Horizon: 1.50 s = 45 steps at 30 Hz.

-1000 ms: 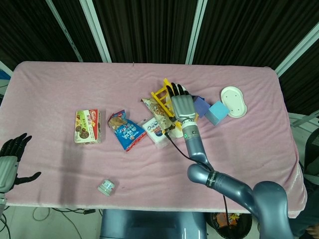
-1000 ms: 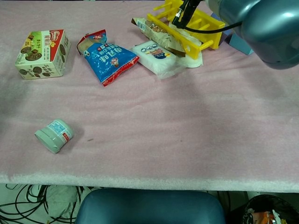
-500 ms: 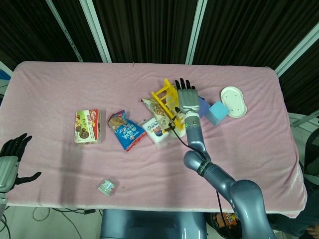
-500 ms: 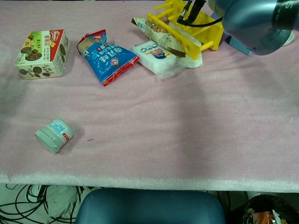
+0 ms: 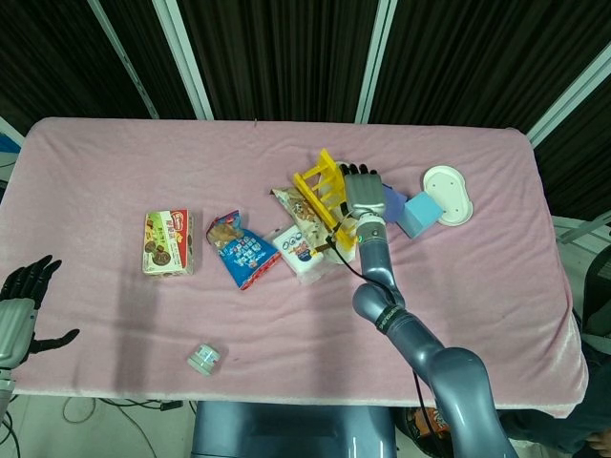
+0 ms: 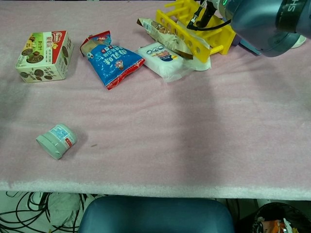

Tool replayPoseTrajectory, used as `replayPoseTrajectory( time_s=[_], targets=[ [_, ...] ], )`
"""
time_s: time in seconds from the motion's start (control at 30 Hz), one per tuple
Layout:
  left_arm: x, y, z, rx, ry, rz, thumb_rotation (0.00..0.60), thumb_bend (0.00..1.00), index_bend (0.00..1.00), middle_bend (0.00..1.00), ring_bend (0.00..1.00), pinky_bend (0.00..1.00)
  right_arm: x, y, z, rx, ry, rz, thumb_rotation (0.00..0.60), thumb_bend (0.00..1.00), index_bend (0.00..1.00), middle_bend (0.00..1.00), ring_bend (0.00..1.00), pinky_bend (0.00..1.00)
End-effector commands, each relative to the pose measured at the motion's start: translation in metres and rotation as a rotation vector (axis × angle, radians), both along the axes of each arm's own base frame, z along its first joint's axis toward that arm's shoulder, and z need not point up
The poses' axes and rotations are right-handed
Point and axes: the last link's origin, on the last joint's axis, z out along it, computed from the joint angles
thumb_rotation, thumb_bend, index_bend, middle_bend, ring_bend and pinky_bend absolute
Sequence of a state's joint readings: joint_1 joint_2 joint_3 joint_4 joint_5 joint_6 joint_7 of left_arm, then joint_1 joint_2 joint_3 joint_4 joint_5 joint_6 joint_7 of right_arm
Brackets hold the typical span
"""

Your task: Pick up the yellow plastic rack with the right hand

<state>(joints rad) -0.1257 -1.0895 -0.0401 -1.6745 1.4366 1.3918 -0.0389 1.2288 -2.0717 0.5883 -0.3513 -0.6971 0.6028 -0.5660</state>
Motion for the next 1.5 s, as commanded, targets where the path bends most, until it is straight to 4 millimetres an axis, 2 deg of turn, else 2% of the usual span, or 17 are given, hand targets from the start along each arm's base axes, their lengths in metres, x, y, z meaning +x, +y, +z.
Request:
replayPoseTrajectory(
  time_s=[0.03, 0.17, 0.27, 0.33, 0.43, 0.63, 0.77, 0.9, 1.03, 1.17, 1.27, 1.4, 1.5],
  targets=[
    [0.0, 0.0, 0.0, 0.0, 0.0, 0.0, 0.6, 0.0, 0.0, 0.0, 0.0, 0.0, 0.001, -0.001, 0.001, -0.002, 0.006, 0.0, 0.6, 0.26, 0.3, 0.37, 0.34, 0.4],
    [0.0, 0.001, 0.0, 0.002, 0.0, 0.002, 0.6, 0.0, 0.0, 0.0, 0.0, 0.0, 0.002, -0.003, 0.002, -0.002, 0.016, 0.001, 0.6, 0.28, 0.45, 0.56, 0.58, 0.64],
    [0.0, 0.001, 0.0, 0.003, 0.0, 0.002, 0.6, 0.0, 0.0, 0.0, 0.0, 0.0, 0.002, -0.003, 0.002, -0.002, 0.015, 0.003, 0.6, 0.3, 0.53, 0.65, 0.7, 0.74],
    [0.0, 0.001, 0.0, 0.003, -0.001, 0.002, 0.6, 0.0, 0.0, 0.0, 0.0, 0.0, 0.004, -0.002, 0.002, -0.004, 0.004, 0.014, 0.6, 0.32, 0.57, 0.68, 0.74, 0.77],
    [0.0, 0.001, 0.001, 0.005, -0.004, -0.001, 0.6, 0.0, 0.0, 0.0, 0.0, 0.0, 0.011, -0.001, 0.003, -0.012, -0.02, 0.049, 0.6, 0.35, 0.62, 0.71, 0.77, 0.79],
    [0.002, 0.0, 0.002, 0.008, -0.005, -0.016, 0.6, 0.0, 0.0, 0.0, 0.0, 0.0, 0.036, 0.003, 0.015, -0.067, -0.127, 0.15, 0.6, 0.39, 0.63, 0.72, 0.77, 0.79],
    [0.003, 0.0, 0.002, 0.015, -0.005, -0.031, 0.6, 0.0, 0.0, 0.0, 0.0, 0.0, 0.056, 0.009, 0.034, -0.124, -0.231, 0.238, 0.6, 0.39, 0.63, 0.72, 0.77, 0.79],
    [0.004, -0.001, 0.003, 0.021, -0.008, -0.046, 0.6, 0.0, 0.0, 0.0, 0.0, 0.0, 0.069, 0.024, 0.066, -0.172, -0.324, 0.325, 0.6, 0.39, 0.63, 0.72, 0.77, 0.79],
    [0.004, -0.002, 0.004, 0.028, -0.013, -0.055, 0.6, 0.0, 0.0, 0.0, 0.0, 0.0, 0.075, 0.046, 0.102, -0.211, -0.413, 0.375, 0.6, 0.39, 0.63, 0.72, 0.77, 0.79],
    [0.005, -0.004, 0.004, 0.028, -0.018, -0.063, 0.6, 0.0, 0.0, 0.0, 0.0, 0.0, 0.063, 0.075, 0.134, -0.231, -0.49, 0.387, 0.6, 0.39, 0.63, 0.71, 0.77, 0.79],
    [0.006, -0.005, 0.005, 0.028, -0.016, -0.071, 0.6, 0.0, 0.0, 0.0, 0.0, 0.0, 0.046, 0.1, 0.151, -0.227, -0.526, 0.379, 0.6, 0.39, 0.63, 0.71, 0.77, 0.79],
    [0.007, -0.007, 0.005, 0.026, -0.014, -0.083, 0.6, 0.0, 0.0, 0.0, 0.0, 0.0, 0.014, 0.148, 0.169, -0.207, -0.568, 0.358, 0.6, 0.39, 0.63, 0.71, 0.77, 0.79],
    [0.007, -0.008, 0.005, 0.025, -0.011, -0.089, 0.6, 0.0, 0.0, 0.0, 0.0, 0.0, -0.011, 0.184, 0.175, -0.184, -0.594, 0.337, 0.6, 0.39, 0.63, 0.71, 0.77, 0.79]
  ],
)
